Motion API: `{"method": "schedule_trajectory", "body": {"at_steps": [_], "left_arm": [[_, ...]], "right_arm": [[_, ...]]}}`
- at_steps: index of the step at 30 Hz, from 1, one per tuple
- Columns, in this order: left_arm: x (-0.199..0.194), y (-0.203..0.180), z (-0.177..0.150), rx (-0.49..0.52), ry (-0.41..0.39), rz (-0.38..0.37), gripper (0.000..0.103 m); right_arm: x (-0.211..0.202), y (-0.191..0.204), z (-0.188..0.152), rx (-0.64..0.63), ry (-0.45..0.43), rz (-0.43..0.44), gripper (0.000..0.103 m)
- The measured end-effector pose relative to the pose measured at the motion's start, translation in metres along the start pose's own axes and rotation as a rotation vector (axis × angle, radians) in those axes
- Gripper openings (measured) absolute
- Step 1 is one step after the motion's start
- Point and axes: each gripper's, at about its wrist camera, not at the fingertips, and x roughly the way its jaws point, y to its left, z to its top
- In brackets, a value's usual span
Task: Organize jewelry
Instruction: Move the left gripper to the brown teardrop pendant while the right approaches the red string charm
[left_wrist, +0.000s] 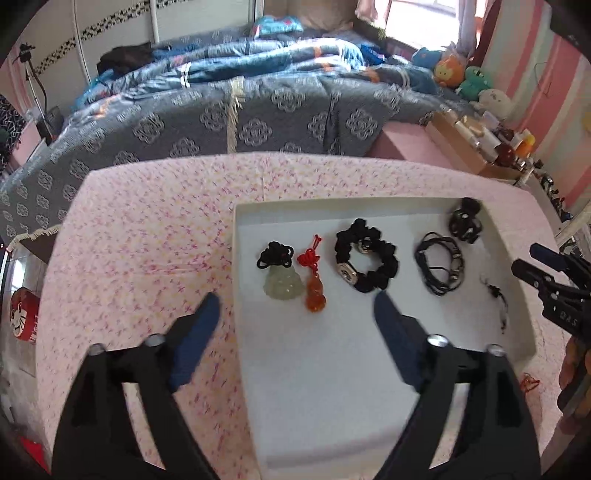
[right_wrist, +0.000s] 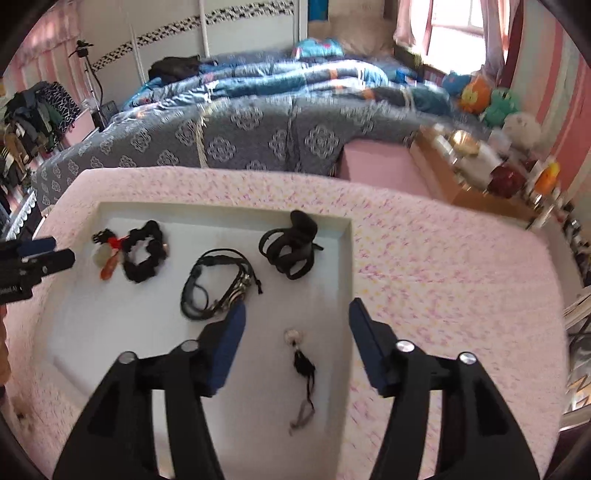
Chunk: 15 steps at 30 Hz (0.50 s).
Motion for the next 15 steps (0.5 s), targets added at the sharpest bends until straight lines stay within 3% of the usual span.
{"method": "schedule_trajectory", "body": {"at_steps": [5,9,15], "left_arm": [[-0.035,-0.004,-0.017,-0.004,-0.045,-0.006,0.1],[-0.061,-0.013,-0.035,0.029,-0.086,0.033,0.1],[-0.077,-0.018,-0.068,0.003,-0.065,0.005,0.1]], "right_arm": [[-0.043,-0.001,-0.015,-0.006,-0.06,-0.019,0.07],[-0.077,-0.001,-0.03,0.004,-0.13,-0.047,0.089],[-0.109,-0.002,-0.053,0.016,-0.179,-0.056,0.094]]}}
